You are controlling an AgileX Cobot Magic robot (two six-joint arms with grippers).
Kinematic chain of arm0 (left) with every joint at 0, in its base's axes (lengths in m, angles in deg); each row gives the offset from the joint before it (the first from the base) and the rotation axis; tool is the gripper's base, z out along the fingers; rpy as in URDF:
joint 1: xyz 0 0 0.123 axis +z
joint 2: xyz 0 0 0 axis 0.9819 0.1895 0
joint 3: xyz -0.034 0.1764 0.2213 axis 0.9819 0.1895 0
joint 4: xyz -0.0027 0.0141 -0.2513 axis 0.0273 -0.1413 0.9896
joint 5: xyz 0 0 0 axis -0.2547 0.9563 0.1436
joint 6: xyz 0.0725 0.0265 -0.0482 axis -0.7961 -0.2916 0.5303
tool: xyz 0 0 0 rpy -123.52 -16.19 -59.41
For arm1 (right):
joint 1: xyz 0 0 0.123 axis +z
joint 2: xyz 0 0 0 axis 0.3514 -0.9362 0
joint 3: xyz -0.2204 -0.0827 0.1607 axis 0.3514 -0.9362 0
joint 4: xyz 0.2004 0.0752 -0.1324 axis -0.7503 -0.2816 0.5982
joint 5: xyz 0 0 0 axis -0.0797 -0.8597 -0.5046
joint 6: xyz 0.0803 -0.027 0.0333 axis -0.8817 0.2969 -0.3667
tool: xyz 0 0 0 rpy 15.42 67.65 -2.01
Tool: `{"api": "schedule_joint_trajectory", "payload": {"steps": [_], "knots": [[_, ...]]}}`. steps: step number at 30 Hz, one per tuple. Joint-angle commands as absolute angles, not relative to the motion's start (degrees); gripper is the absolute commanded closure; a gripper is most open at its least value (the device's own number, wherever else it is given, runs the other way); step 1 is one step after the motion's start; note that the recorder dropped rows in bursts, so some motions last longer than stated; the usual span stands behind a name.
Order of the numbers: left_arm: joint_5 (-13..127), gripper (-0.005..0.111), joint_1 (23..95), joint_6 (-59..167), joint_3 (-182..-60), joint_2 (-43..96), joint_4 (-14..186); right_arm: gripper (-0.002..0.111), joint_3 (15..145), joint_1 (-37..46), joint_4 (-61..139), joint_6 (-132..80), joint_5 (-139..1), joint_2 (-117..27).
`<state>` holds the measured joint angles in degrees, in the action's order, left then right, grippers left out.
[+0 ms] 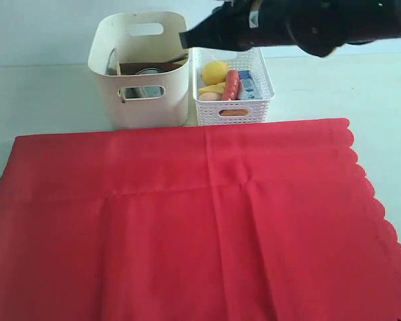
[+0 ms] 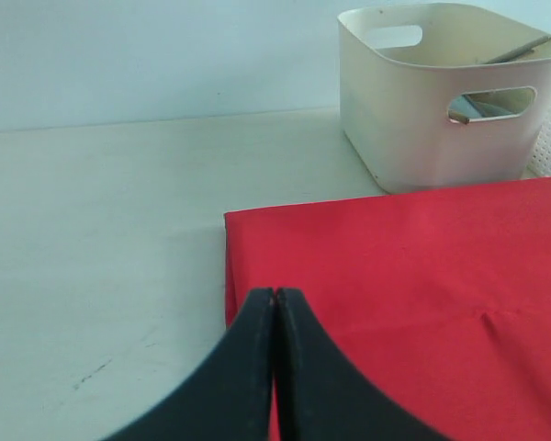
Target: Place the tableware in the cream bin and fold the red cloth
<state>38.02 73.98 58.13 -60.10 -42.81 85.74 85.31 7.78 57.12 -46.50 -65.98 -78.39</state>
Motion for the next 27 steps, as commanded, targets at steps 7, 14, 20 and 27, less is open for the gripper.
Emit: {"api": "schedule_joint_trajectory", "payload": {"steps": [7,14,20,27], "knots": [[38.4,0.104,74.1,58.2,-60.1,-43.1,86.1,0.108,59.9,6.6,54.0,-46.3,-47.7,-63.2],[38.4,0.104,74.1,58.2,-60.1,-43.1,86.1,0.108,45.1,6.6,51.3,-46.1,-37.4,-52.9],[38.4,0.104,74.1,58.2,-60.1,-43.1,86.1,0.108,34.4,6.6,51.0,-45.7,-40.2,-41.8],[38.4,0.104,74.1,58.2,-60.1,-43.1,86.1,0.108,26.9,6.6,52.1,-45.7,-46.6,-26.0]]}}
